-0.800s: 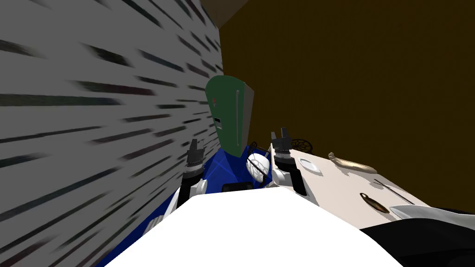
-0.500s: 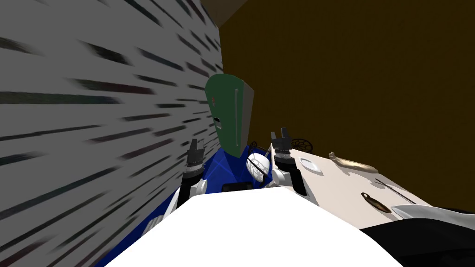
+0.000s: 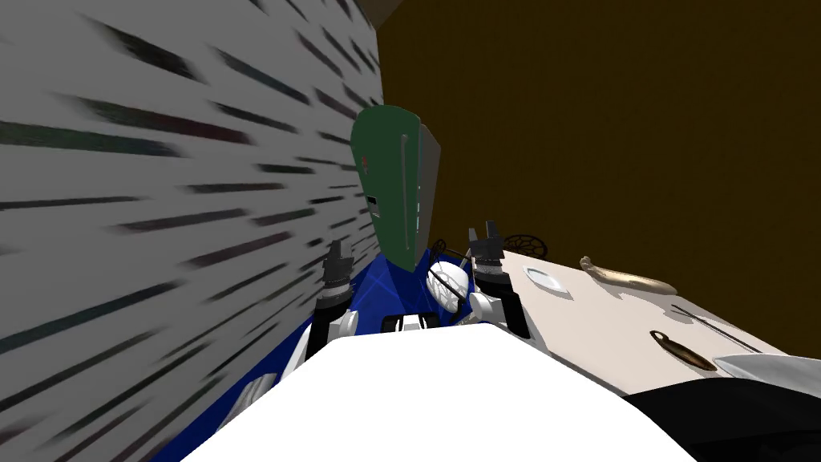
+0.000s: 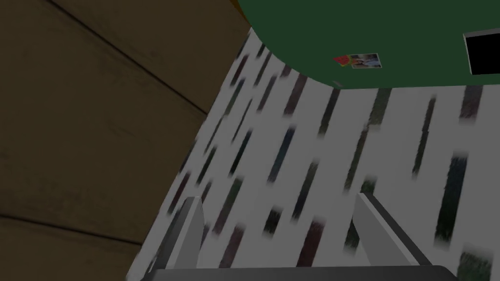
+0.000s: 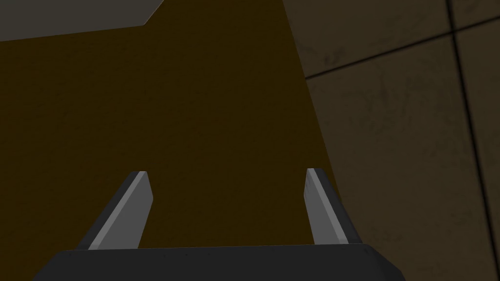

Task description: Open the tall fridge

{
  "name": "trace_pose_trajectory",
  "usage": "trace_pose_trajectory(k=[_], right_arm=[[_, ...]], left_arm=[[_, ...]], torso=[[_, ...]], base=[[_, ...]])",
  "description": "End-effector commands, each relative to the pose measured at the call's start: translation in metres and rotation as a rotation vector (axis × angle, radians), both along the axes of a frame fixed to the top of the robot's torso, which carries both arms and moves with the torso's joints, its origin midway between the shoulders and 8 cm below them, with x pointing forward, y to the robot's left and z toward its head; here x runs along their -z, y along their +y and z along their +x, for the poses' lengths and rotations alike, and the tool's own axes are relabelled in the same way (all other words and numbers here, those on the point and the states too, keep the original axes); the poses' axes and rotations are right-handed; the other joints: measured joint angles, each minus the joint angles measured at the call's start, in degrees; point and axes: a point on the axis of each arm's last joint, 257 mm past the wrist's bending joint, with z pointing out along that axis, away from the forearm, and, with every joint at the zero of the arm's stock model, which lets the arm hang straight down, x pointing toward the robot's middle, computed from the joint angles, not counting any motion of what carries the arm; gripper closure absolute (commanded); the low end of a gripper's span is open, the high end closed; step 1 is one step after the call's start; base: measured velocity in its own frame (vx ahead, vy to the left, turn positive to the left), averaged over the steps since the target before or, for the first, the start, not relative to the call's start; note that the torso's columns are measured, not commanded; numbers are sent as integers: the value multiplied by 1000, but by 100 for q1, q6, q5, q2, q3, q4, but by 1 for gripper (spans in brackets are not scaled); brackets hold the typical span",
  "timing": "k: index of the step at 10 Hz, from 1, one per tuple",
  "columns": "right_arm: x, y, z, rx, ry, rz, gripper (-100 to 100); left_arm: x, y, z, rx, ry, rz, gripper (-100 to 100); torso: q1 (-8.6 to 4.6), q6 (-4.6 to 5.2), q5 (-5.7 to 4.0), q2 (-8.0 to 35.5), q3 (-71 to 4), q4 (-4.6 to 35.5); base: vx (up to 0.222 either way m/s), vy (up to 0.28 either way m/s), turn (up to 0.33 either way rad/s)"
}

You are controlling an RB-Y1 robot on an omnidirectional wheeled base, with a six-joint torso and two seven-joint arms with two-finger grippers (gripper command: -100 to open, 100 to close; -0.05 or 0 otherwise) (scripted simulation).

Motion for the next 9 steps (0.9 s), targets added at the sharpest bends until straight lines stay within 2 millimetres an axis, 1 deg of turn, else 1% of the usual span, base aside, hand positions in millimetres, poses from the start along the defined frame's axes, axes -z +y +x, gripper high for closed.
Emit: trace_pose_trajectory(k=[1,2,3,4,6,9], right_arm=[[0,0,0,0,0,0,0],[0,0,0,0,0,0,0],[0,0,0,0,0,0,0],[0,0,0,0,1,0,0],[0,0,0,0,1,0,0],[0,0,0,0,1,0,0]], left_arm=[[0,0,0,0,0,0,0],[4,-3,4,18,11,22,-100],[8,-6,8,33,21,37,-100],[12,-8,14,48,32,53,-100],[23,-13,27,80,57,80,-100],[36,-20,54,127,91,114,-100]], torso=[[0,0,0,423,-846,423],[0,0,0,846,-1692,846],[2,1,1,1038,-2087,1035],[3,1,1,1091,-2199,1091],[2,0,1,1109,-2231,1112],[2,0,1,1112,-2230,1114]], base=[[0,0,0],[7,2,-46],[5,5,-75],[6,9,-76],[11,13,-112],[15,24,-155]])
